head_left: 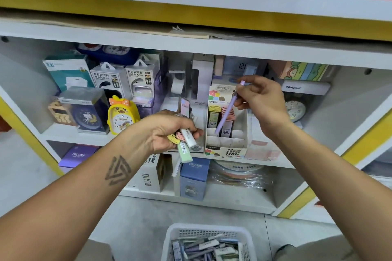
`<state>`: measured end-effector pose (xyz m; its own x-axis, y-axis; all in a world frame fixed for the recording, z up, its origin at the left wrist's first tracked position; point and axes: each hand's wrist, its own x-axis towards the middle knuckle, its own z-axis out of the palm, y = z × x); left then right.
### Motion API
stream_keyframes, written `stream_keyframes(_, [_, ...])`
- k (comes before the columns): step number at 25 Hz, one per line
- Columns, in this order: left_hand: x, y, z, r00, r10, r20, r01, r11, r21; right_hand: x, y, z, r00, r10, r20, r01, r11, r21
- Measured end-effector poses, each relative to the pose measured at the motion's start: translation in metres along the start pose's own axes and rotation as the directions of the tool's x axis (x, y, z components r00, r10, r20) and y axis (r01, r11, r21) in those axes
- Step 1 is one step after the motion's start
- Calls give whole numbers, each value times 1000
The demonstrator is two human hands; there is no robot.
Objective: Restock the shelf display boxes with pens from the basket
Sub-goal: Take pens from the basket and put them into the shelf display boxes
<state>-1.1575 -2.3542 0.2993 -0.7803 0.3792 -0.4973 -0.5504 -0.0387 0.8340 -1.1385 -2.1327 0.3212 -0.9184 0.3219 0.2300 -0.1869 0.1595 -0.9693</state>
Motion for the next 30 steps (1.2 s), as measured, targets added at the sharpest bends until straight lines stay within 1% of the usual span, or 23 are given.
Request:
stream_keyframes(4, [1, -4, 17, 1000, 7, 23, -8, 999, 39, -6, 0, -7, 997, 23, 78, -31, 995, 92])
stream_keyframes(6, [5, -5, 22, 1000, 22, -16, -21, 999, 46, -8, 0, -9, 995, 21, 94, -32, 993, 117])
stream_keyframes(8, [7, -5, 23, 999, 19, -46, -17, 999, 37, -8, -1, -12, 996, 15, 88, -25, 993, 112])
stream_keyframes(11, [4, -5, 26, 1000, -26, 16, 27, 999, -27, -8, 0, -15, 998, 29, 64, -35, 995, 98])
stream_keyframes(13, [4, -5, 28, 1000, -10, 22, 11, 999, -44, -7, 1, -18, 997, 51, 53, -57, 992, 117])
stream_keyframes(18, [2, -6, 31, 999, 49, -16, -49, 999, -4, -8, 4, -25, 992, 124, 16, -125, 984, 125])
stream_keyframes(20, [0, -6, 28, 998, 53, -39, -52, 998, 29, -11, 5, -29, 992, 124, 2, -123, 985, 125])
stream_keyframes(22, [-1, -6, 22, 997, 55, -62, -54, 998, 27, -15, 5, -34, 997, 74, 8, -74, 995, 64])
stream_keyframes(25, [-4, -6, 12, 995, 47, -87, -50, 998, -30, -26, 8, -35, 997, -17, 78, 26, 994, -104])
stream_keyframes(27, [-6, -6, 10, 996, 32, -79, -35, 998, -44, -31, 9, -34, 993, -46, 110, 66, 981, -180])
stream_keyframes(30, [-9, -4, 10, 998, 24, -64, -26, 999, -30, -33, 7, -33, 991, -71, 113, 96, 970, -225])
